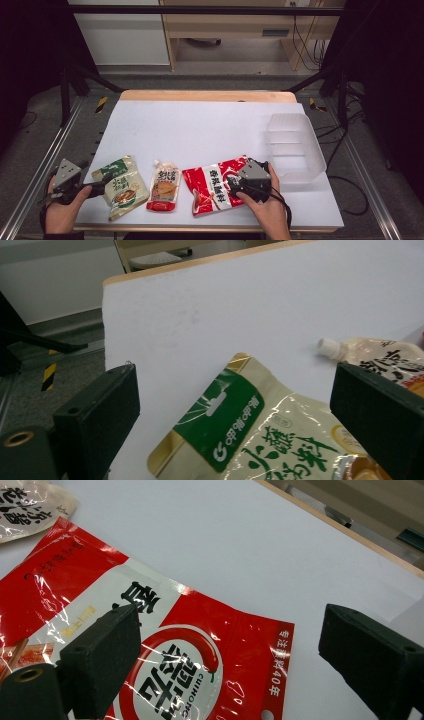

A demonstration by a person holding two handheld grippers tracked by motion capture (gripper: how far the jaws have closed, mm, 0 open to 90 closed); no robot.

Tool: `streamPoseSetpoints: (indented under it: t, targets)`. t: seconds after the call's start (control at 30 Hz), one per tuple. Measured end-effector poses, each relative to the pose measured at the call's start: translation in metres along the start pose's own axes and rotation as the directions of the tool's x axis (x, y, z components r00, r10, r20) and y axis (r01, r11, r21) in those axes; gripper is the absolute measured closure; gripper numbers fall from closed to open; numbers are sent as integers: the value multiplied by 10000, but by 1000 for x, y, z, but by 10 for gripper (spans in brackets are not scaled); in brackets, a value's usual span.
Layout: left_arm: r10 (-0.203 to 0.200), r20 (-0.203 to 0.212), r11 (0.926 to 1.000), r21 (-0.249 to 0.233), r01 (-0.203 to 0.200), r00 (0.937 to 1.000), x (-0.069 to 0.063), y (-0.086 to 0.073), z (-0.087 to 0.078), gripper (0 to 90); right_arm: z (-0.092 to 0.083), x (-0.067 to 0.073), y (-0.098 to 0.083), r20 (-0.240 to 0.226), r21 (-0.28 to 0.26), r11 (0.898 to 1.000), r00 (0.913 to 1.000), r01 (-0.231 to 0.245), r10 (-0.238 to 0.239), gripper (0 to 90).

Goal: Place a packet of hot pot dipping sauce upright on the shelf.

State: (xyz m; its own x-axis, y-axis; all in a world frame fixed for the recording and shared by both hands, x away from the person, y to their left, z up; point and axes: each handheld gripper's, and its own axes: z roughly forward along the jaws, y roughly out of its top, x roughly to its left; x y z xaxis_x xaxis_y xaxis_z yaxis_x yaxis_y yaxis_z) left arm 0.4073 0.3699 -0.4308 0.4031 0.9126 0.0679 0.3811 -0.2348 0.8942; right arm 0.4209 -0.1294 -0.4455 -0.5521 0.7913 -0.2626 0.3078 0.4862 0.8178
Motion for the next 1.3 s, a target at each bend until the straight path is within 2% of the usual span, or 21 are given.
streamPoseSetpoints:
  t: [0.27,0.43,0.5,0.63,0.7,0.8,0.87,0.97,1.03,1.07,1.1,1.2,1.23,1.3]
  targets:
    - [11,84,10000,-17,-11,10000,15,-3,-3,60,-1,-4,2,-31,-144,9998,9999,-98,98,113]
    - [190,61,9991,375,-192,9998,20,-10,-5,71,-1,-4,1,-105,-131,9998,9998,-142,141,98]
    - [180,223,9988,442,-189,9996,23,-13,-3,80,0,-4,1,-99,-90,9998,9998,-168,167,96]
    - [309,367,9937,1061,-346,9988,29,-19,9,86,1,-4,0,-15,95,9997,9998,-216,216,96]
    - [241,490,9908,1321,-304,9985,33,-22,16,93,2,-3,0,3,113,9998,9999,-132,132,96]
    - [172,746,9881,1513,-284,9971,35,-23,22,116,3,-2,0,-11,197,9998,10000,-78,79,96]
    - [239,765,9874,1540,-355,9968,34,-23,24,121,4,-2,-1,10,331,9994,10000,74,-74,96]
    - [28,830,9842,1764,-174,9965,34,-25,29,128,5,-1,-1,-57,401,9991,9998,167,-165,96]
    - [-37,986,9791,2027,-164,9951,34,-28,33,129,5,0,0,-110,411,9989,9997,229,-225,95]
    - [33,995,9762,2156,-248,9950,33,-29,34,129,5,1,0,-127,431,9987,9995,279,-273,95]
    - [236,835,9729,2272,-421,9962,33,-29,35,130,4,1,0,-144,451,9984,9994,334,-328,95]
    - [6,967,9735,2274,-227,9953,33,-29,36,157,5,3,0,-179,473,9982,9992,379,-371,95]
    - [67,997,9707,2385,-304,9950,33,-29,36,165,5,3,0,-186,497,9980,9991,394,-385,95]
    - [61,1116,9720,2330,-321,9937,32,-29,35,216,5,3,0,-207,518,9976,9988,457,-447,95]
